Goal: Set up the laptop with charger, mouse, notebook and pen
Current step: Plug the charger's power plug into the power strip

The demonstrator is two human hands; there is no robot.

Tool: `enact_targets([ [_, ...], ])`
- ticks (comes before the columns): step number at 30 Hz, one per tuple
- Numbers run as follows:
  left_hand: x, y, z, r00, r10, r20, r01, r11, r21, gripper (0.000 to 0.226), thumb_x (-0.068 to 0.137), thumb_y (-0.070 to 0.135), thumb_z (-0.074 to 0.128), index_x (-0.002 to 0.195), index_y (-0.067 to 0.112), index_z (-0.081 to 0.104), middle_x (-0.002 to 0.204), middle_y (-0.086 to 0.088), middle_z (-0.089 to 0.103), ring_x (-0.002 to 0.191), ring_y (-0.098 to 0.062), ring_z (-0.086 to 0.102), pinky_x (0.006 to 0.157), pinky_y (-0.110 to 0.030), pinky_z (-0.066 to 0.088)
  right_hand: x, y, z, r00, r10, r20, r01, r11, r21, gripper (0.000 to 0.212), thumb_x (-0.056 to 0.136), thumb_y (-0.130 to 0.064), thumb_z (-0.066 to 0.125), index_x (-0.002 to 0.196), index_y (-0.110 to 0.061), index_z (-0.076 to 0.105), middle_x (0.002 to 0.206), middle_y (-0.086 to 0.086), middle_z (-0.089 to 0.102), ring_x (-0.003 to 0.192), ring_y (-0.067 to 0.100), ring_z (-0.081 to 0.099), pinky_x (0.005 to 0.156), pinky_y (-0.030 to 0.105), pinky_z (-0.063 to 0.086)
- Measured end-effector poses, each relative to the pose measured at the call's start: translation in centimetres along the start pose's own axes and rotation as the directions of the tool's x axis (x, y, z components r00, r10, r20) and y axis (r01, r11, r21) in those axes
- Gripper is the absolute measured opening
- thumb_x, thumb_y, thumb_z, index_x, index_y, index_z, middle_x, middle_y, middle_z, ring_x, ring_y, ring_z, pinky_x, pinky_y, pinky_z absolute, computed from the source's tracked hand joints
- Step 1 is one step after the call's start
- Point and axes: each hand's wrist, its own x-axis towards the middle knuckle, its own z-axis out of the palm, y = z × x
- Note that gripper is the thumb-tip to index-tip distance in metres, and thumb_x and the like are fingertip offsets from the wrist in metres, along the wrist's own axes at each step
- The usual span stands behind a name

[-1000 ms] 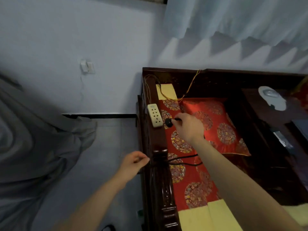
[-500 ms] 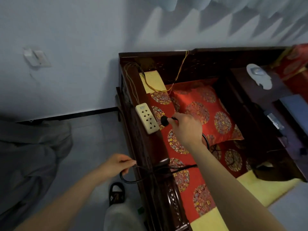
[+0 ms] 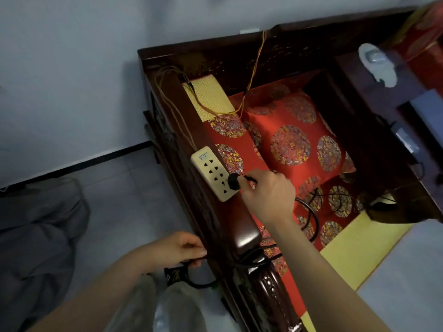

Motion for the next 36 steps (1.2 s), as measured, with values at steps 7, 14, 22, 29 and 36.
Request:
enact_targets([
  [7,0.4,7.4,-7.2,0.662,0.69,-0.292,-0.249,0.57,0.783,0.023,0.075,0.045,0.07,0.088,0.027,0.063,0.083,0.014,0.058,0.078,-0.001,0.05,0.067,-0.019,0.04,-0.4,-0.9,0.2,0.997,0.072,0.007,-0.071,0.997,-0.042,0.024,0.083,-0.036,0.059,0.076,-0.017,0.071,0.061,0.004,0.066,0.057,0.029,0.059,0.048,0.026,0.03],
  [14,5.8,9.7,-11.1,0.814,0.579,0.047,-0.239,0.26,0.935,0.089,0.071,0.057,0.068,0.146,0.031,0.029,0.153,0.008,0.032,0.144,-0.011,0.019,0.116,-0.049,0.001,-0.7,-1.1,0.6,0.991,0.132,0.01,-0.132,0.991,-0.003,0.025,0.083,-0.036,0.062,0.073,-0.015,0.071,0.054,0.004,0.062,0.046,0.025,0.053,0.043,0.022,0.031],
  [22,7.3,9.8,-12.1,0.759,0.641,0.111,-0.389,0.311,0.867,0.067,0.06,0.049,0.08,0.119,0.023,0.061,0.114,0.003,0.062,0.111,-0.02,0.051,0.096,-0.035,0.038,-0.6,-1.6,0.6,0.985,0.17,0.021,-0.17,0.985,-0.01,0.025,0.083,-0.037,0.062,0.073,-0.016,0.072,0.053,0.005,0.061,0.047,0.027,0.053,0.044,0.021,0.025],
  [29,7.4,10.7,-12.6,0.813,0.557,0.171,-0.388,0.299,0.872,0.062,0.063,0.048,0.079,0.119,0.032,0.057,0.116,0.01,0.058,0.111,-0.013,0.044,0.09,-0.043,0.043,-0.8,-1.7,0.3,0.986,0.161,0.043,-0.162,0.987,0.005,0.021,0.083,-0.036,0.063,0.076,-0.019,0.073,0.054,0.004,0.062,0.048,0.027,0.054,0.044,0.022,0.029],
  [36,7.5,10.6,-12.6,0.818,0.554,0.157,-0.379,0.311,0.871,0.062,0.062,0.052,0.078,0.118,0.035,0.055,0.115,0.016,0.058,0.111,-0.01,0.044,0.088,-0.043,0.045,-0.7,-1.9,0.4,0.985,0.17,0.029,-0.169,0.985,-0.014,0.025,0.083,-0.037,0.063,0.071,-0.017,0.072,0.05,0.004,0.059,0.045,0.026,0.051,0.042,0.021,0.027],
])
